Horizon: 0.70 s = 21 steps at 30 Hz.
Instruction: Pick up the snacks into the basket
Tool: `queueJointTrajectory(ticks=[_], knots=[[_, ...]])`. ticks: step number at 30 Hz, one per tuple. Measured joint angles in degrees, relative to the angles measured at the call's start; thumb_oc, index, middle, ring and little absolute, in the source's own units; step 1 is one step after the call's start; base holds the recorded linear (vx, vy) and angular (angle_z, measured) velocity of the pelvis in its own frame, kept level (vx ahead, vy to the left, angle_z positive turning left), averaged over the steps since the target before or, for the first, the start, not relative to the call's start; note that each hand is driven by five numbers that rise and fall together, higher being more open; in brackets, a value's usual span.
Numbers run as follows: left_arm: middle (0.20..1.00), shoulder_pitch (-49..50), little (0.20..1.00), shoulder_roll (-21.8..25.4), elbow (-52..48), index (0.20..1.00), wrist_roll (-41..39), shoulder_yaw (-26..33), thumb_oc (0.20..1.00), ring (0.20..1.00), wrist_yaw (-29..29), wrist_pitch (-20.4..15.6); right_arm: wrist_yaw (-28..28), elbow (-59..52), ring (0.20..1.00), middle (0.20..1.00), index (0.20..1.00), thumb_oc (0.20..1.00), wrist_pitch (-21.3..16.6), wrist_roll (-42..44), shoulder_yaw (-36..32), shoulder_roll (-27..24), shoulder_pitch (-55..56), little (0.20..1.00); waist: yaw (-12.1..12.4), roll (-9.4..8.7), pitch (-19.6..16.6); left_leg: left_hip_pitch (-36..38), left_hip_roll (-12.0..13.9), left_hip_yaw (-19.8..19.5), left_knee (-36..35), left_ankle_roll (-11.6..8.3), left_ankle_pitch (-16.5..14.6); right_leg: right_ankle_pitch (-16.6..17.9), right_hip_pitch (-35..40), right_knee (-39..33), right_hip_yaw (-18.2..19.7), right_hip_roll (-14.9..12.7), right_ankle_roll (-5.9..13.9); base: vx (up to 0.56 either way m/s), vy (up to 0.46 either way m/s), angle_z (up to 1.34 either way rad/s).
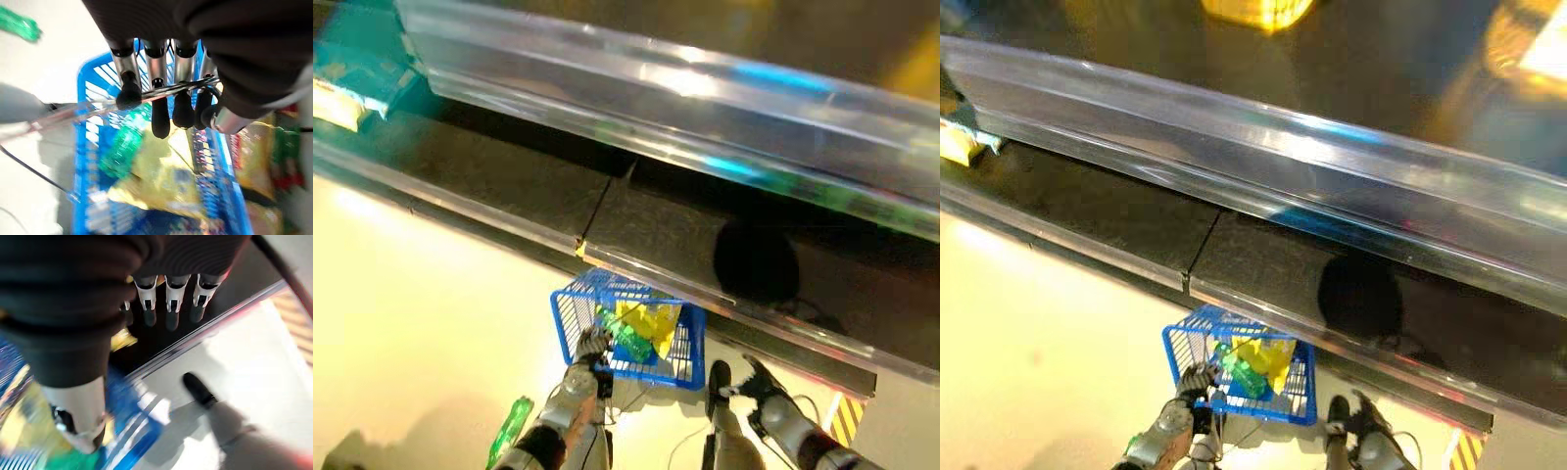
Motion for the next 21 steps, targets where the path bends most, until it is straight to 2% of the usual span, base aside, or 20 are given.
queueJointTrajectory(ticks=[1, 4, 5, 10, 12, 17, 21], knots=[[0.200, 0.3, 0.200, -0.2, 5.6, 0.200, 2.1, 2.0, 0.200, 0.200, -0.9, 0.0, 0.3, 2.5, 1.000, 1.000, 1.000, 1.000, 0.0, 0.2, -3.0, 0.6, 1.6, 1.000, -0.8, -0.38, -0.7, 2.3, 0.5, 0.2, -0.9, 0.05, -0.1, -0.5, 2.0, 0.0, -0.1, 0.4, -0.11, 0.11, -0.040, -0.03], [0.200, 0.8, 0.200, -0.7, 12.9, 0.200, 5.8, 4.5, 0.200, 0.200, -1.8, 0.0, 0.7, 5.4, 1.000, 1.000, 1.000, 1.000, 0.0, 0.5, -6.5, 2.1, 5.4, 1.000, -1.2, -1.51, -4.2, 5.2, 0.9, 0.5, -1.8, -0.30, -0.2, -1.0, 4.0, 0.0, 0.4, 0.8, -0.57, 0.15, -0.064, -0.11], [0.200, 2.0, 0.200, -1.0, 14.4, 0.200, 6.0, 5.5, 0.200, 0.200, -2.9, 0.5, 0.9, 7.5, 1.000, 1.000, 1.000, 1.000, 0.2, 0.8, -7.3, 2.1, 8.0, 1.000, -1.3, -1.34, -7.8, 5.4, 1.1, 0.5, -1.9, -0.42, -0.8, -1.6, 4.4, 0.0, 0.3, 0.9, -0.50, 0.12, -0.066, 0.06], [0.200, 7.5, 0.200, -4.5, 20.3, 0.200, 9.8, 9.5, 0.200, 0.200, -5.2, -0.3, 1.0, 14.0, 1.000, 1.000, 1.000, 1.000, 0.6, 3.6, -16.0, 2.4, 14.2, 1.000, -1.4, -0.22, -16.2, 8.3, 1.4, 1.1, -1.9, -0.37, -1.3, -3.6, 8.7, -0.4, -2.3, 1.3, -0.54, 0.10, -0.062, 0.23], [0.200, 10.1, 0.200, -5.1, 20.7, 0.200, 10.4, 11.3, 0.200, 0.200, -6.1, -0.5, 1.4, 14.8, 1.000, 1.000, 1.000, 1.000, 0.8, 3.9, -16.7, 2.3, 16.1, 1.000, -1.2, 0.41, -19.9, 8.4, 1.7, 1.8, -1.9, -0.10, -1.9, -4.1, 8.9, -0.4, -2.4, 1.5, -0.67, 0.05, -0.023, 0.04], [0.200, 11.4, 0.200, -5.5, 24.2, 0.200, 10.5, 14.4, 0.200, 0.200, -8.4, -0.3, 2.8, 14.8, 1.000, 1.000, 1.000, 1.000, 1.6, 4.2, -16.9, 2.8, 18.5, 1.000, -1.3, 1.80, -26.0, 9.0, 2.2, 2.4, -2.2, -0.29, -2.4, -4.4, 9.1, -0.4, -1.9, 2.0, -0.74, 0.03, -0.024, -0.07], [0.200, 12.3, 0.200, -5.2, 25.2, 0.200, 11.1, 12.7, 0.200, 0.200, -10.1, 0.1, 4.0, 14.8, 1.000, 1.000, 1.000, 1.000, 2.1, 3.7, -15.3, 3.6, 19.4, 1.000, -2.3, 1.70, -28.0, 9.4, 2.7, 3.0, -2.2, -0.50, -2.6, -4.5, 9.5, -0.4, -1.6, 2.4, -0.99, 0.03, -0.003, -0.08]])
